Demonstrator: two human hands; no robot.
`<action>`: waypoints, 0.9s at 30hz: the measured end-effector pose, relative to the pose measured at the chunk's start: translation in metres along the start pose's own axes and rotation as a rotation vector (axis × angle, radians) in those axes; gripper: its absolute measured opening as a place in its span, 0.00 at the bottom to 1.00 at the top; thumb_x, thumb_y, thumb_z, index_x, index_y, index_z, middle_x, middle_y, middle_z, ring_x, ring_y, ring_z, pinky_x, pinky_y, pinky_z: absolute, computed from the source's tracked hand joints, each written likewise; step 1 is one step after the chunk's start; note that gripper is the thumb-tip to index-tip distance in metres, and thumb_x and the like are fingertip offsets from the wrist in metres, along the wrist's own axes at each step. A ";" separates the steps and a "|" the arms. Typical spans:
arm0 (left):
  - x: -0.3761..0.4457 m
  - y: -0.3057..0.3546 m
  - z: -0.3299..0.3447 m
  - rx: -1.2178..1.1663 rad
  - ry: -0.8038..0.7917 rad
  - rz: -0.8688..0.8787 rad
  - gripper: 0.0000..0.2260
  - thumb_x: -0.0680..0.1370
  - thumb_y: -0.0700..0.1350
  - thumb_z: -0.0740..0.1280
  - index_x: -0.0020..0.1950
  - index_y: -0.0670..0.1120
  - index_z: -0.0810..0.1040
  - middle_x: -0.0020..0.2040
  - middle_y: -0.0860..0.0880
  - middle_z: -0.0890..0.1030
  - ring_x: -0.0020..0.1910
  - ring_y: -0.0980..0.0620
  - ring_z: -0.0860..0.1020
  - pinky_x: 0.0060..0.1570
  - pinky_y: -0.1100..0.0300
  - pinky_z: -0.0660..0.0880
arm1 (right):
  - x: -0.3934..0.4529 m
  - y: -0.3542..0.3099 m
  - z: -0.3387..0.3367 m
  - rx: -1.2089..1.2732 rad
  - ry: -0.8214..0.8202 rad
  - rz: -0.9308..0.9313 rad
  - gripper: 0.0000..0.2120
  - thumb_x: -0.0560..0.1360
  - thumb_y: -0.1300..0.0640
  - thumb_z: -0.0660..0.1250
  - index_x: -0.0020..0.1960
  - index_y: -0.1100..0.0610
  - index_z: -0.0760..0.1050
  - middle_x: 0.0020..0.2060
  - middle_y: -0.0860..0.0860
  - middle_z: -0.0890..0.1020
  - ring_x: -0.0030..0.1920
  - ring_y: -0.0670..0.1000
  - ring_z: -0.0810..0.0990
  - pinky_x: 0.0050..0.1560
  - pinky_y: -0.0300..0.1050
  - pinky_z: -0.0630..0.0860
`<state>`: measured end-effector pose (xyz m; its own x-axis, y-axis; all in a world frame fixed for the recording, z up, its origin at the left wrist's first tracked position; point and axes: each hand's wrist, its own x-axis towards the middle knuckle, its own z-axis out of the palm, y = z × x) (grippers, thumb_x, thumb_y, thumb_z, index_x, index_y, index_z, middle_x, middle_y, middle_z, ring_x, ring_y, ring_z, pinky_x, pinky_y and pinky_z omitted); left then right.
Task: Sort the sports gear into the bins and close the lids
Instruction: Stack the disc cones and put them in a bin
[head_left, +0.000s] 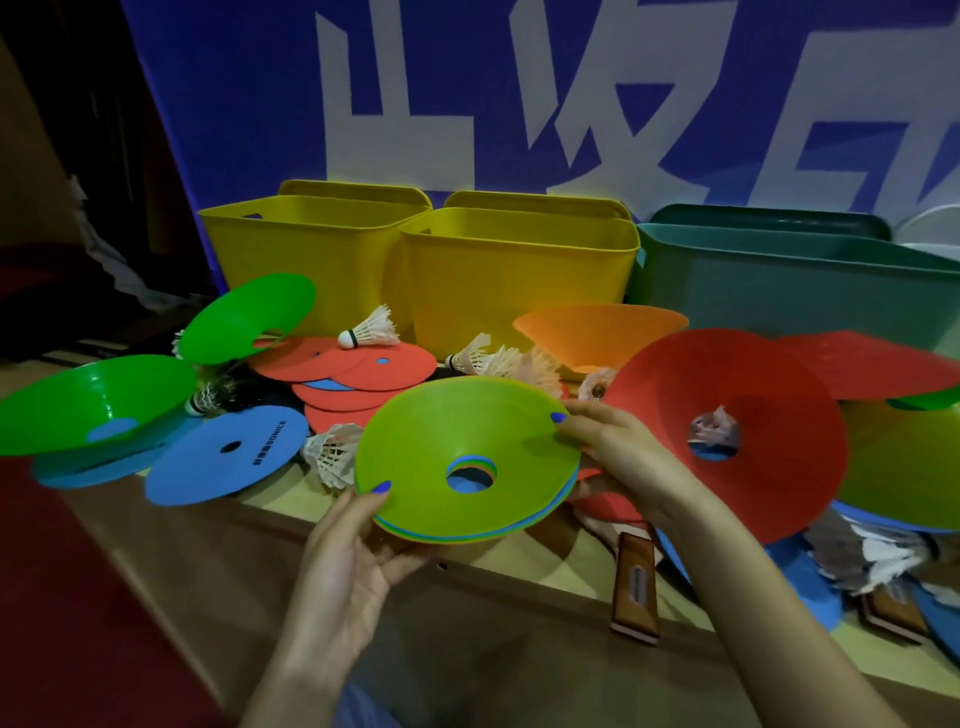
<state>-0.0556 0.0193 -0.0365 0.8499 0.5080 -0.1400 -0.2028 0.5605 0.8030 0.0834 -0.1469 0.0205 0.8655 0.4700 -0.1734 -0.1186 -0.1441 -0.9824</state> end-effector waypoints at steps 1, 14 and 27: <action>0.001 0.000 -0.001 -0.031 0.004 -0.005 0.09 0.78 0.37 0.59 0.52 0.46 0.77 0.42 0.47 0.84 0.34 0.51 0.83 0.26 0.58 0.78 | 0.007 -0.002 0.000 -0.046 0.058 -0.051 0.11 0.78 0.62 0.60 0.60 0.56 0.73 0.41 0.52 0.79 0.32 0.47 0.79 0.25 0.41 0.76; 0.005 -0.007 -0.001 -0.121 -0.065 -0.058 0.22 0.73 0.29 0.61 0.63 0.48 0.74 0.50 0.44 0.84 0.43 0.40 0.83 0.33 0.52 0.80 | 0.085 -0.038 -0.019 -1.204 0.889 -0.587 0.34 0.67 0.68 0.63 0.72 0.60 0.61 0.61 0.64 0.68 0.58 0.65 0.67 0.55 0.56 0.63; 0.015 -0.017 0.013 -0.237 -0.098 -0.175 0.27 0.66 0.33 0.65 0.63 0.51 0.75 0.51 0.43 0.83 0.46 0.38 0.81 0.36 0.47 0.82 | 0.042 -0.068 -0.020 -1.113 0.622 -1.051 0.03 0.69 0.64 0.61 0.40 0.61 0.73 0.36 0.58 0.78 0.44 0.62 0.75 0.48 0.52 0.67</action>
<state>-0.0332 0.0088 -0.0444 0.9225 0.3311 -0.1984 -0.1470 0.7765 0.6127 0.1375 -0.1344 0.0817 0.4192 0.4001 0.8150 0.7555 -0.6515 -0.0688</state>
